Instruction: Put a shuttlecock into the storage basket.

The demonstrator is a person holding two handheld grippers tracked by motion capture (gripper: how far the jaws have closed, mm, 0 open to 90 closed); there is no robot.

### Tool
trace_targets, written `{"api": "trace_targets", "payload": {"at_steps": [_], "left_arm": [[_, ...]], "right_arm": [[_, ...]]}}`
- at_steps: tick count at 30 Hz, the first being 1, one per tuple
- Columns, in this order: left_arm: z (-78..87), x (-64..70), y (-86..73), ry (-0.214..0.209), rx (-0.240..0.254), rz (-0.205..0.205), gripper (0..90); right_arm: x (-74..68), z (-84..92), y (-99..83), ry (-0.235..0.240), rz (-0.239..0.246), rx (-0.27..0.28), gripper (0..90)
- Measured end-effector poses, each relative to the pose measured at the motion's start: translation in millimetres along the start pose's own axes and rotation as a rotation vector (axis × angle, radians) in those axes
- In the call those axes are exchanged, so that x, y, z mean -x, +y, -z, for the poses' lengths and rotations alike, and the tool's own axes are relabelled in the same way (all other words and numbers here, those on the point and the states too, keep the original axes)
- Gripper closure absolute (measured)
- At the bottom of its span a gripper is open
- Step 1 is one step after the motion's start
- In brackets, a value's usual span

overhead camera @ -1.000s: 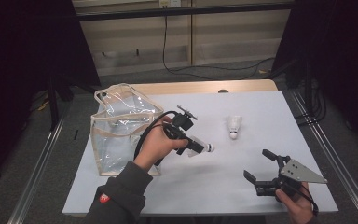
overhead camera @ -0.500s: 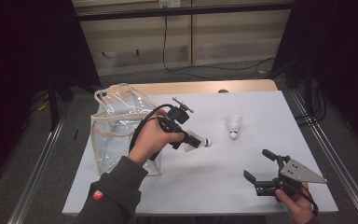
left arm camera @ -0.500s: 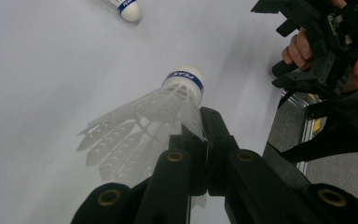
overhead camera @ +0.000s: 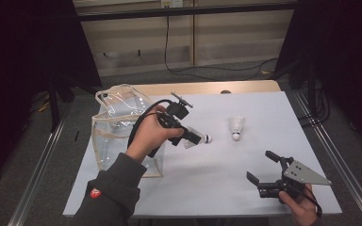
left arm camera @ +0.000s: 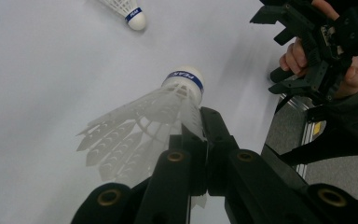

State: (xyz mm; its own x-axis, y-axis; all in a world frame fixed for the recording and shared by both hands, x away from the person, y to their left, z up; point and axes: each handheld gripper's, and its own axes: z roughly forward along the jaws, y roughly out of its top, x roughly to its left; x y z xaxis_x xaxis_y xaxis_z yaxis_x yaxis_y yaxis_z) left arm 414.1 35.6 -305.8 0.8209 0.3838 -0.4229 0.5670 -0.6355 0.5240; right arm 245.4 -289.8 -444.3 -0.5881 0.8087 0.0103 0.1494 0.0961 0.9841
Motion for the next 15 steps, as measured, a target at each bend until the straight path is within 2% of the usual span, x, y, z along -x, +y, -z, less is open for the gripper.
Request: {"api": "trace_targets", "payload": {"at_steps": [15], "left_arm": [[7.4, -1.3, 5.2, 0.001, -0.007, 0.003, 89.7]], "right_arm": [[-0.4, -0.2, 0.0, 0.002, 0.006, 0.001, 1.9]]}}
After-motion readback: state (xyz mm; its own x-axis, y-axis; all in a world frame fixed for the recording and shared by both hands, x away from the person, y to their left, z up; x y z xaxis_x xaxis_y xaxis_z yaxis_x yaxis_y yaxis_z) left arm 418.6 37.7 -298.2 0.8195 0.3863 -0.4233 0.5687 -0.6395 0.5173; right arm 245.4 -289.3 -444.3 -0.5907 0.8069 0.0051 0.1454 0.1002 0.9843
